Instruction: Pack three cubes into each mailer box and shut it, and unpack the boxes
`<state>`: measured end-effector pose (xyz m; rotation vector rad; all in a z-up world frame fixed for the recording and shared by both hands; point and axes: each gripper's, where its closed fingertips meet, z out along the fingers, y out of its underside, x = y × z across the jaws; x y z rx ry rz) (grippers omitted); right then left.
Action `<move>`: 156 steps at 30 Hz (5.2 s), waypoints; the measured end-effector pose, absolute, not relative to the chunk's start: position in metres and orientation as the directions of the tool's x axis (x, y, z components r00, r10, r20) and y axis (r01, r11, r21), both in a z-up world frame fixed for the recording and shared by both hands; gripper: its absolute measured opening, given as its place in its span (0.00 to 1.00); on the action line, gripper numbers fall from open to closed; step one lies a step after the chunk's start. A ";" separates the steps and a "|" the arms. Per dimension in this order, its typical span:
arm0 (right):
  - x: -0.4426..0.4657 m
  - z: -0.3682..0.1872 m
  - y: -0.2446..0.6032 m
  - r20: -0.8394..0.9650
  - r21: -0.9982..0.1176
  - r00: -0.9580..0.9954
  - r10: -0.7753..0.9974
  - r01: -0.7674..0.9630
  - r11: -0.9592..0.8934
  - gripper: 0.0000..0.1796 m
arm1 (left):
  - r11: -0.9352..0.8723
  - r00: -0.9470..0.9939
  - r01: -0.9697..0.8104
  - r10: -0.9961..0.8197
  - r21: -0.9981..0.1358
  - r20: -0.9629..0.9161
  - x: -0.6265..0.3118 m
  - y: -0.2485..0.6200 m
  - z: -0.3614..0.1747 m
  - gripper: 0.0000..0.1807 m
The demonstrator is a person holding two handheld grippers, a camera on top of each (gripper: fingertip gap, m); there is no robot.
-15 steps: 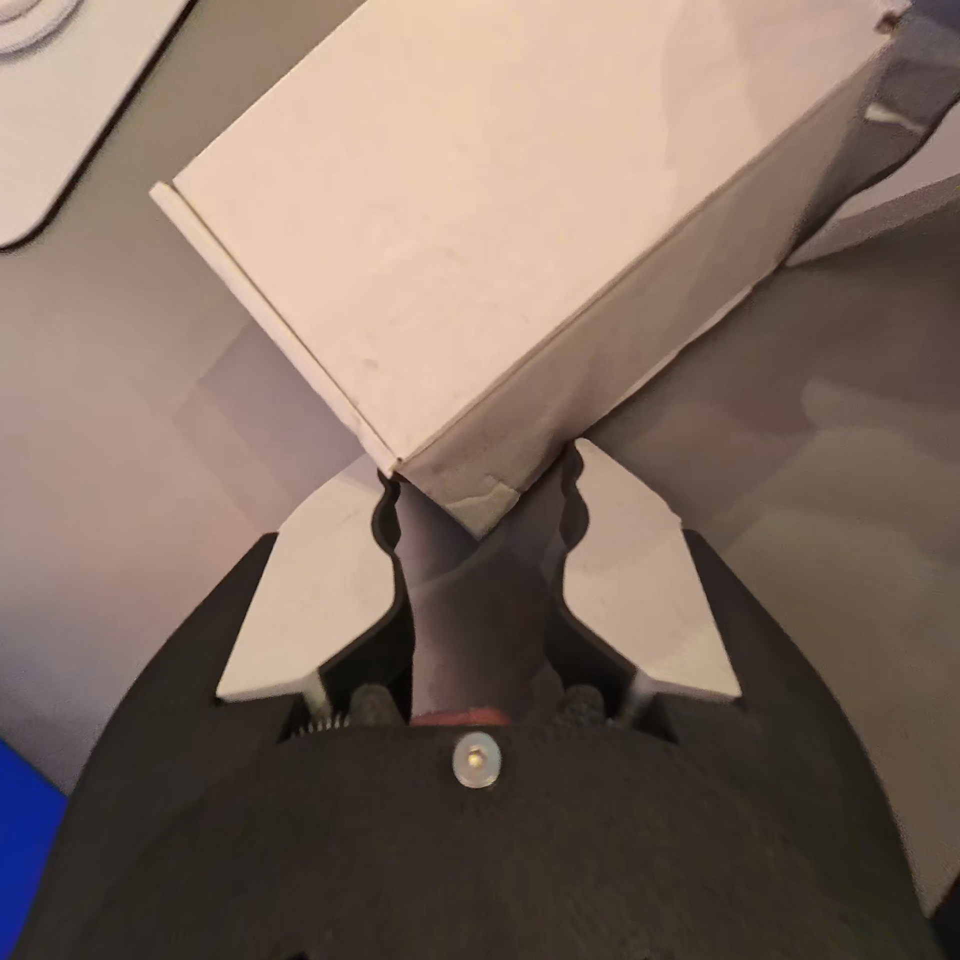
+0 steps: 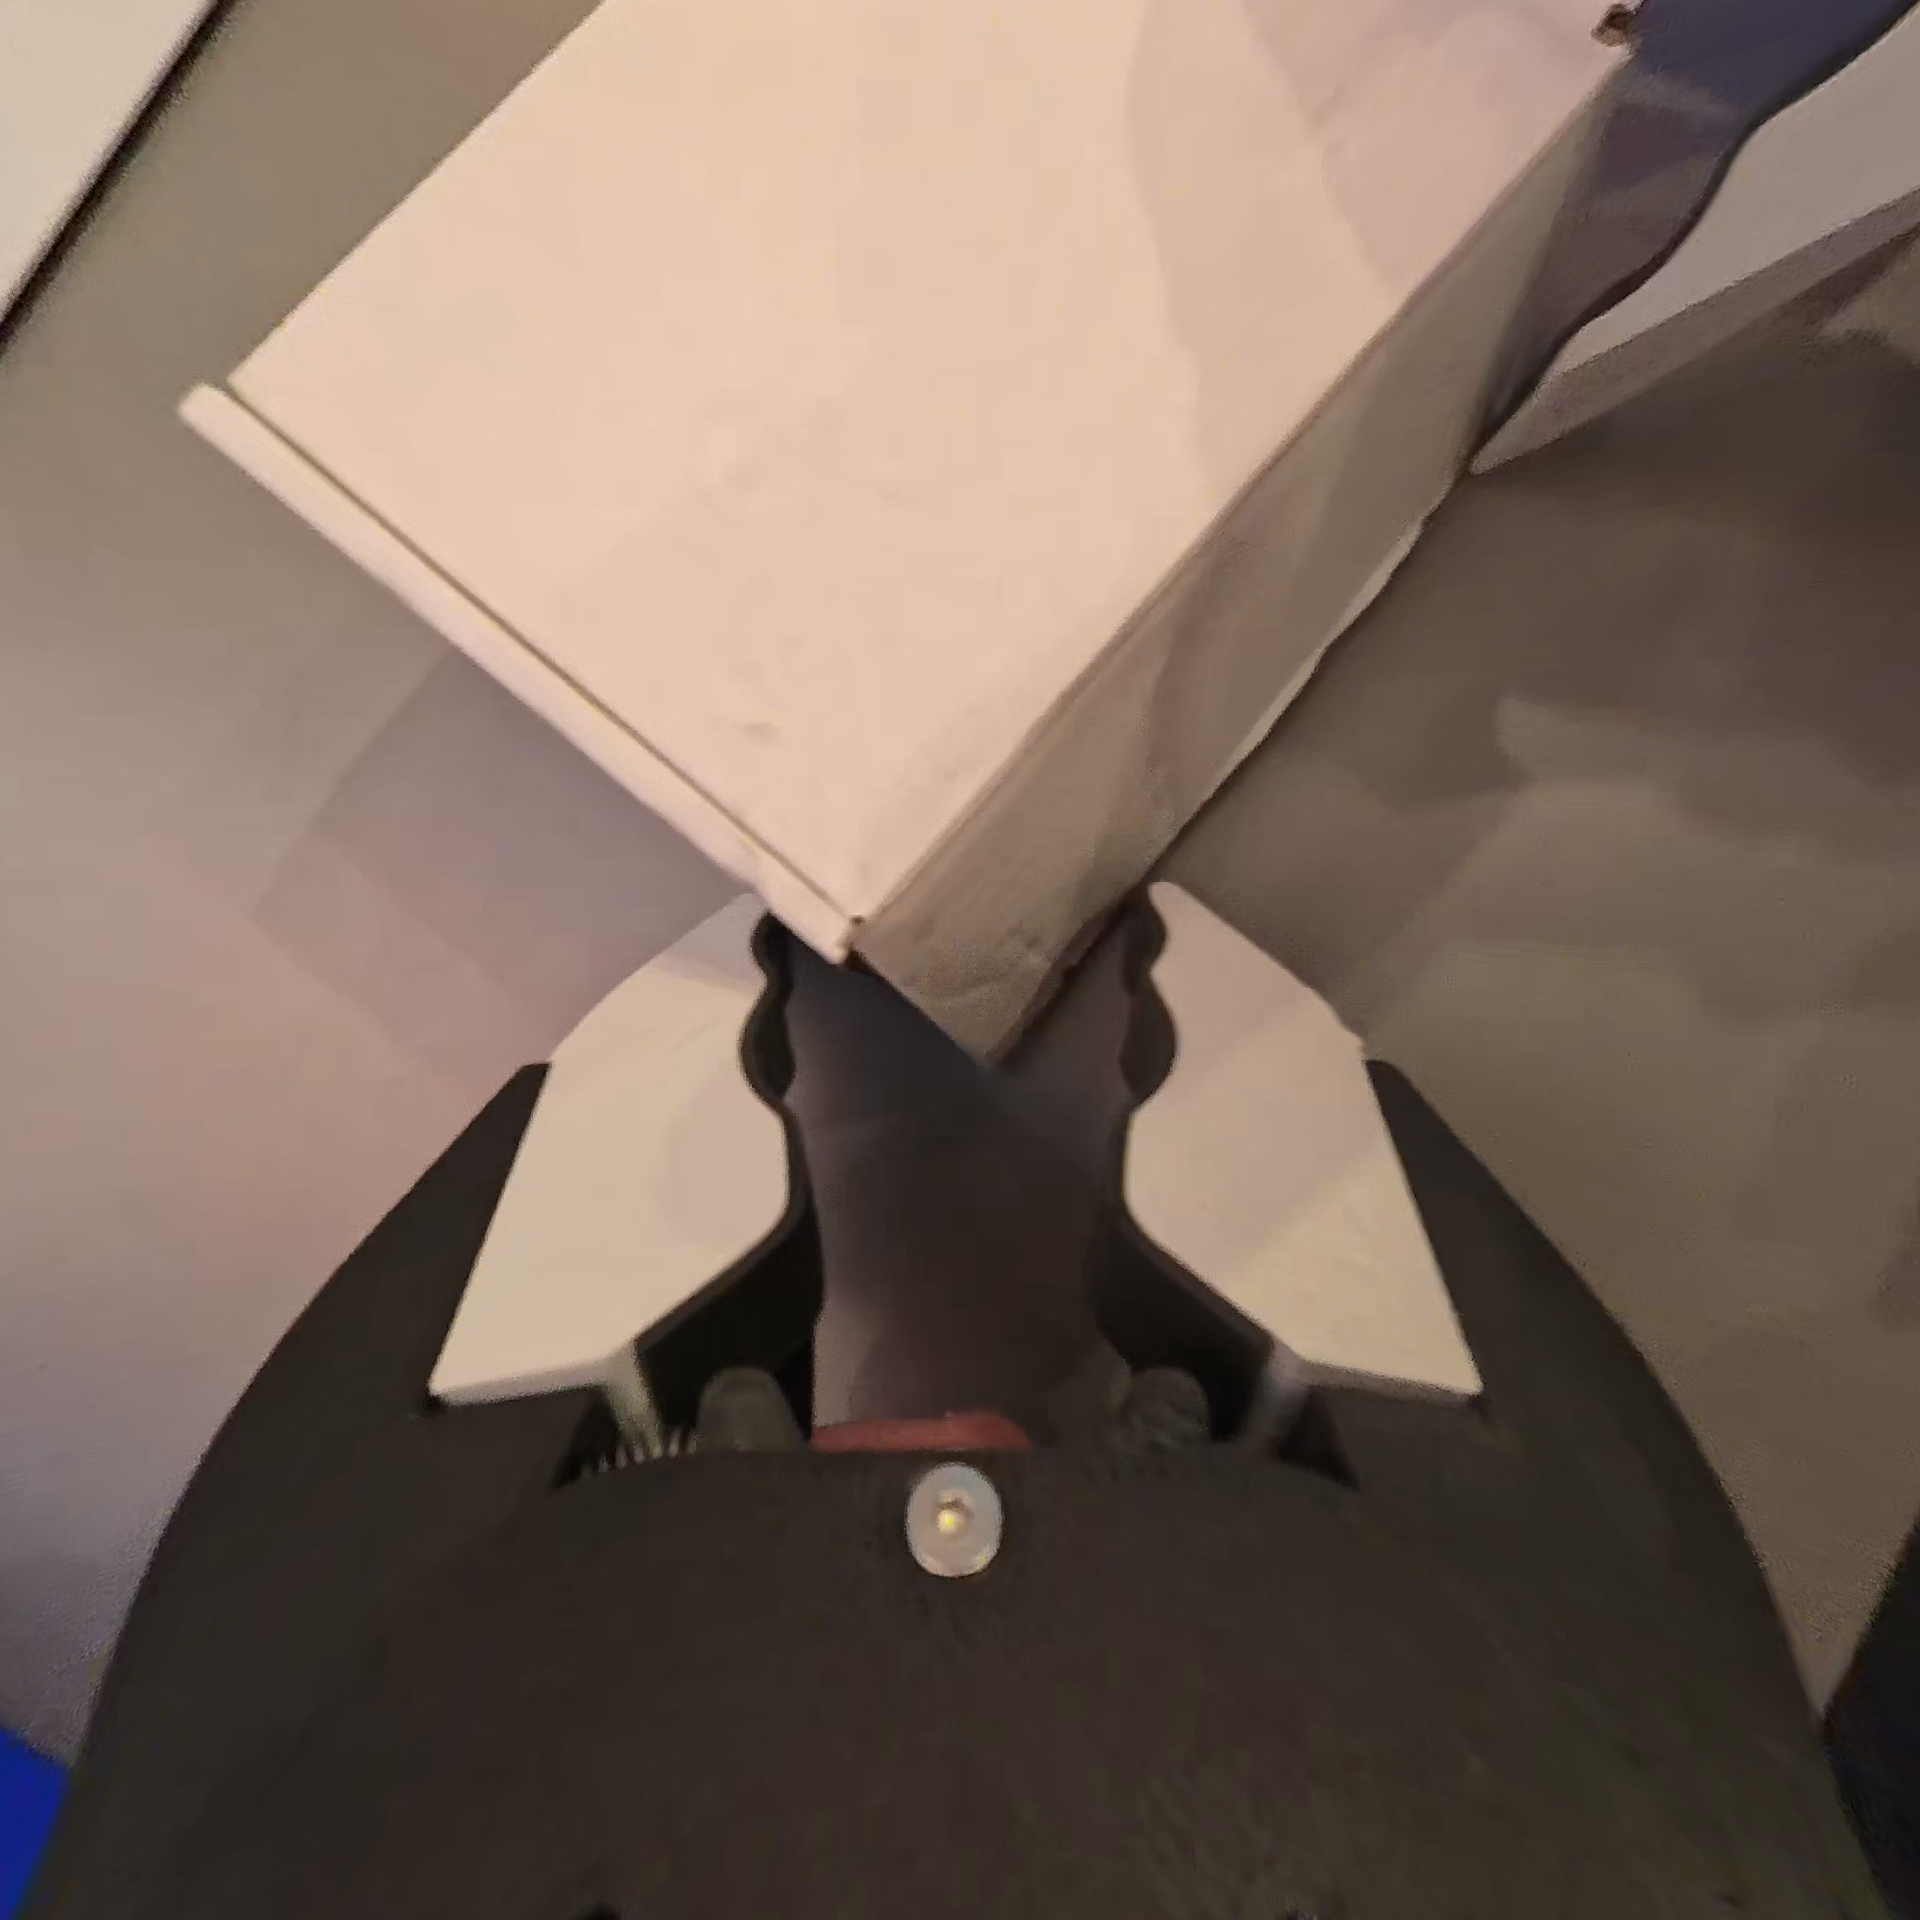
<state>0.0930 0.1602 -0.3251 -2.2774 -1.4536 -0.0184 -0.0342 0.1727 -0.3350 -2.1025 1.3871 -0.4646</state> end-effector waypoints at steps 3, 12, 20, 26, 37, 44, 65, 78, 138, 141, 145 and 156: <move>0.094 -0.327 0.158 0.224 -0.332 0.436 0.872 0.875 -0.352 0.45 | -0.273 0.369 -0.727 -0.929 -0.630 -0.023 -0.035 0.174 -0.335 0.32; 0.101 -0.326 0.165 0.243 -0.272 0.430 0.870 0.891 -0.365 0.41 | -0.246 0.385 -0.732 -0.918 -0.635 -0.089 -0.029 0.181 -0.334 0.26; 0.103 -0.324 0.170 0.298 -0.259 0.427 0.854 0.897 -0.358 0.37 | -0.257 0.443 -0.715 -0.886 -0.650 -0.137 -0.029 0.186 -0.333 0.24; 0.104 -0.327 0.162 0.210 -0.287 0.453 0.867 0.876 -0.388 0.33 | -0.241 0.362 -0.736 -0.930 -0.632 -0.067 -0.031 0.170 -0.333 0.25; 0.107 -0.326 0.165 0.208 -0.303 0.446 0.870 0.875 -0.377 0.33 | -0.192 0.271 -0.770 -0.962 -0.608 -0.040 -0.029 0.166 -0.334 0.24; 0.107 -0.327 0.167 0.227 -0.249 0.460 0.858 0.879 -0.406 0.29 | -0.193 0.331 -0.772 -0.936 -0.606 -0.123 -0.029 0.175 -0.334 0.16; 0.108 -0.320 0.168 0.190 -0.335 0.523 0.831 0.830 -0.445 0.22 | -0.259 0.397 -0.756 -0.912 -0.602 -0.106 -0.029 0.177 -0.334 0.17; 0.087 -0.281 0.177 0.242 -0.373 0.427 0.871 0.870 -0.323 0.71 | -0.295 0.405 -0.747 -0.912 -0.596 -0.056 -0.031 0.171 -0.334 0.24; 0.315 -0.155 0.140 0.286 -0.228 0.410 0.866 0.907 -0.354 0.73 | -0.426 0.446 -0.662 -0.885 -0.617 0.133 -0.031 0.163 -0.330 0.35; 0.336 -0.182 0.124 0.222 -0.192 0.403 0.888 0.911 -0.365 0.73 | -0.424 0.446 -0.663 -0.886 -0.618 0.129 -0.030 0.163 -0.330 0.35; 0.346 -0.224 0.115 0.169 -0.114 0.373 0.912 0.927 -0.358 0.73 | -0.419 0.446 -0.668 -0.887 -0.615 0.121 -0.029 0.162 -0.331 0.35; 0.358 -0.298 0.111 0.101 0.091 0.293 0.951 0.949 -0.302 0.75 | -0.415 0.447 -0.672 -0.888 -0.614 0.110 -0.029 0.159 -0.331 0.35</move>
